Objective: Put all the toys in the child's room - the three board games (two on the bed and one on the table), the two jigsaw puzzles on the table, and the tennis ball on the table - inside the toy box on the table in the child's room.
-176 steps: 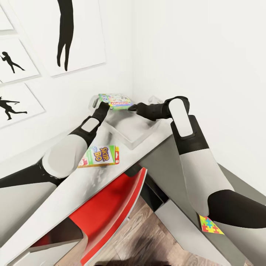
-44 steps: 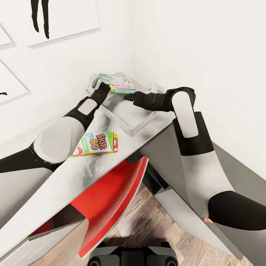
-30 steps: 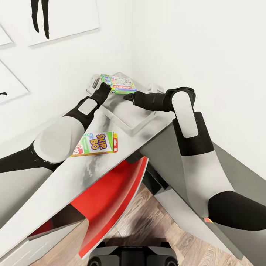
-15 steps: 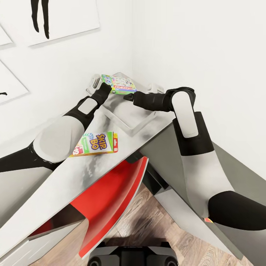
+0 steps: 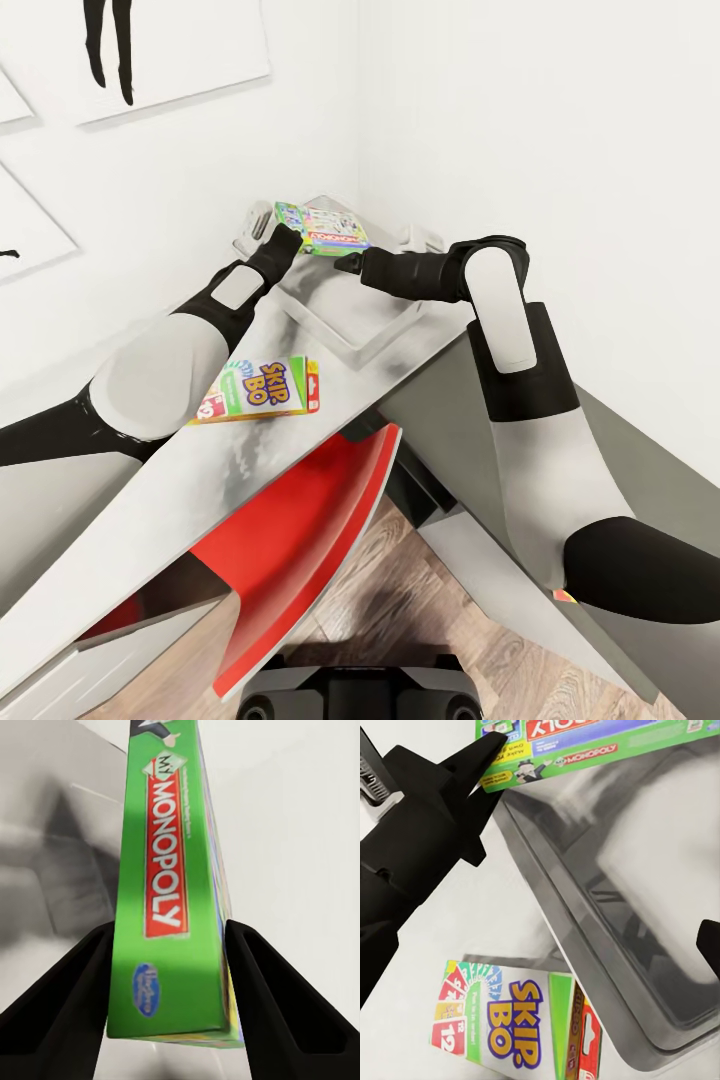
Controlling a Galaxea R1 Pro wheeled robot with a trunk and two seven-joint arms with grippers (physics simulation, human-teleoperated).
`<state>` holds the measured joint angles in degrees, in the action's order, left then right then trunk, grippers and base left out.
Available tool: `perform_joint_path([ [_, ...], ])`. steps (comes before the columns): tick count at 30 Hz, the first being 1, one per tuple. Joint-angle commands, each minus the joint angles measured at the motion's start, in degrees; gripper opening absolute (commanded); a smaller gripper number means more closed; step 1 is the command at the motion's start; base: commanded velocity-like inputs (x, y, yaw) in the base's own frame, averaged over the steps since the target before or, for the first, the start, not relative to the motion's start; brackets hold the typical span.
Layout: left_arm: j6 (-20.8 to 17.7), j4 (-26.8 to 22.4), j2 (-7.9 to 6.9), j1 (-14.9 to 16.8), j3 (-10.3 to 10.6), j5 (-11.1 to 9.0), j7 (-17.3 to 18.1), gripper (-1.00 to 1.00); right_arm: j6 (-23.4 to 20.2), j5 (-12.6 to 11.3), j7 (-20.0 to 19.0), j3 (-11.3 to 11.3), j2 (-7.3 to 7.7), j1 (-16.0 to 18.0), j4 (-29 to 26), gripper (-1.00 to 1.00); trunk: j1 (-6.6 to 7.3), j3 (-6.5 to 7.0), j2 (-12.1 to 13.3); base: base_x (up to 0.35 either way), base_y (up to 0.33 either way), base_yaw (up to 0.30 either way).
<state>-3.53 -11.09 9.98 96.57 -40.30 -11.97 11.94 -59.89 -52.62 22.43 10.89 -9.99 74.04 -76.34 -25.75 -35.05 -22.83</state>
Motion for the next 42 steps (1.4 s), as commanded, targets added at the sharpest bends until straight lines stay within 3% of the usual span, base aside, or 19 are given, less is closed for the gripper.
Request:
perform_joint_path([
  [1,-0.3,-0.1,0.02,0.0,-0.1,-0.5,0.0,-1.00,-0.1,-0.5,0.6,0.0,-0.01,0.0,0.0,1.00,-0.03,-0.08,-0.1,0.000,0.000,0.000],
  [3,-0.3,-0.1,0.02,0.0,-0.1,-0.5,0.0,-1.00,-0.1,-0.5,0.6,0.0,-0.01,0.0,0.0,1.00,-0.03,-0.08,-0.1,0.000,0.000,0.000],
  [4,-0.3,-0.1,0.02,0.0,-0.1,-0.5,0.0,1.00,-0.1,-0.5,0.6,0.0,-0.01,0.0,0.0,1.00,-0.03,-0.08,-0.1,0.000,0.000,0.000],
  [34,-0.4,-0.1,0.02,0.0,0.0,-0.5,-0.1,1.00,-0.1,-0.5,0.6,-0.1,-0.01,0.0,0.0,1.00,-0.03,-0.08,-0.1,0.000,0.000,0.000],
  [42,-4.9,-0.7,0.02,0.0,0.0,-0.5,0.4,1.00,-0.1,-0.5,0.6,-0.3,-0.01,0.0,0.0,1.00,-0.03,-0.08,-0.1,0.000,0.000,0.000],
])
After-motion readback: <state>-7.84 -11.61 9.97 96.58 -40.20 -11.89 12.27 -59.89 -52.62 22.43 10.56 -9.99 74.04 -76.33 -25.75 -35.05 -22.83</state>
